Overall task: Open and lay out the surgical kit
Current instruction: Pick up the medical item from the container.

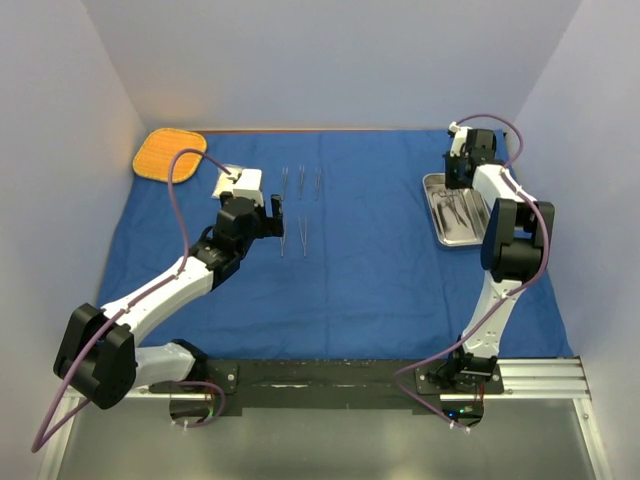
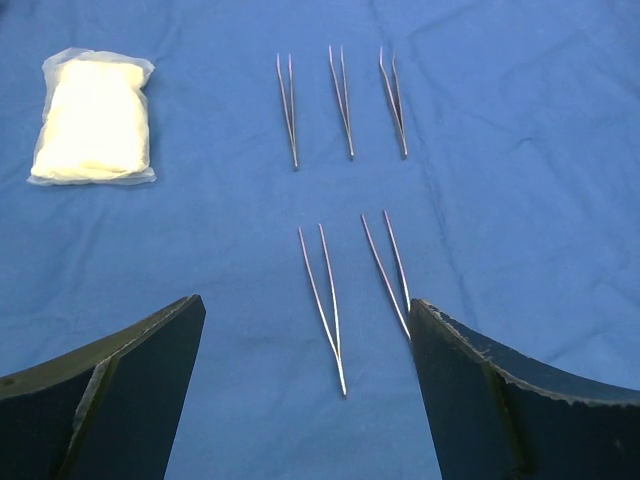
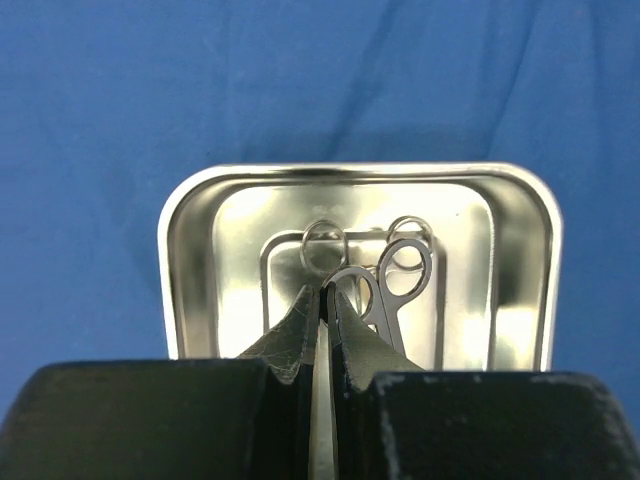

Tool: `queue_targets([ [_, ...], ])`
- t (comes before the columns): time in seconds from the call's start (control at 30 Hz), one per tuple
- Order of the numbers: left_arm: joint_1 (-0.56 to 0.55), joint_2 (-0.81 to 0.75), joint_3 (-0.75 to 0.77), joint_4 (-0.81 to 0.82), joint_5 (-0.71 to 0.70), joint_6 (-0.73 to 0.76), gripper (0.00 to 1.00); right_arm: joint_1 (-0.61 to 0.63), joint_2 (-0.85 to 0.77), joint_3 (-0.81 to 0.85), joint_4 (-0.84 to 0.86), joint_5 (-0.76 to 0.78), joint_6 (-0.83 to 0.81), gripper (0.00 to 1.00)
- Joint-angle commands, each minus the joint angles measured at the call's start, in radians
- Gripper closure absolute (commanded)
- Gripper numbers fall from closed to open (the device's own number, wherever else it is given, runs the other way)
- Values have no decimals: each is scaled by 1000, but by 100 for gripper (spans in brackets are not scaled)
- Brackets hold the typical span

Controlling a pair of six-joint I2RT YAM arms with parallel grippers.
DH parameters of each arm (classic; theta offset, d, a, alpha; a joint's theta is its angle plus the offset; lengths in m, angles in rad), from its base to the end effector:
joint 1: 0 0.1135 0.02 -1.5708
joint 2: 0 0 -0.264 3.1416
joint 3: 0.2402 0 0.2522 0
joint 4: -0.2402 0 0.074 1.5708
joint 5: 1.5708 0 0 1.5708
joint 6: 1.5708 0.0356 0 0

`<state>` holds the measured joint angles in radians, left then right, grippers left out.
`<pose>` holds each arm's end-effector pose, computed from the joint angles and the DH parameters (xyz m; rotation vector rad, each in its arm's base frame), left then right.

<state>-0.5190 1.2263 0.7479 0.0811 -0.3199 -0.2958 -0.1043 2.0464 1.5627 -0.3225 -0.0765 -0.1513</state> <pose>0.2446 -0.1268 0.2608 0.0093 1.9535 -0.2240 0.4592 -0.0453 0.2084 -0.0923 2.3724 -0.0316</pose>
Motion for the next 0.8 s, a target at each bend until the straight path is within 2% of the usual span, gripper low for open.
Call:
queue_targets([
  [0.0,4,-17,2,37,21,-14,11,0,-54,-43,-3,-74,-21,100],
  [0.3,5,-16,24,39,77,7,11,40,-210,-95,3,-118,-34,100],
  [0.5,8,-2,39,58,131,-32,12,57,-291,-124,-3,-150,-51,100],
  [0.77,11,-5,41,71,168,-63,12,55,-273,-194,48,-95,-39,100],
])
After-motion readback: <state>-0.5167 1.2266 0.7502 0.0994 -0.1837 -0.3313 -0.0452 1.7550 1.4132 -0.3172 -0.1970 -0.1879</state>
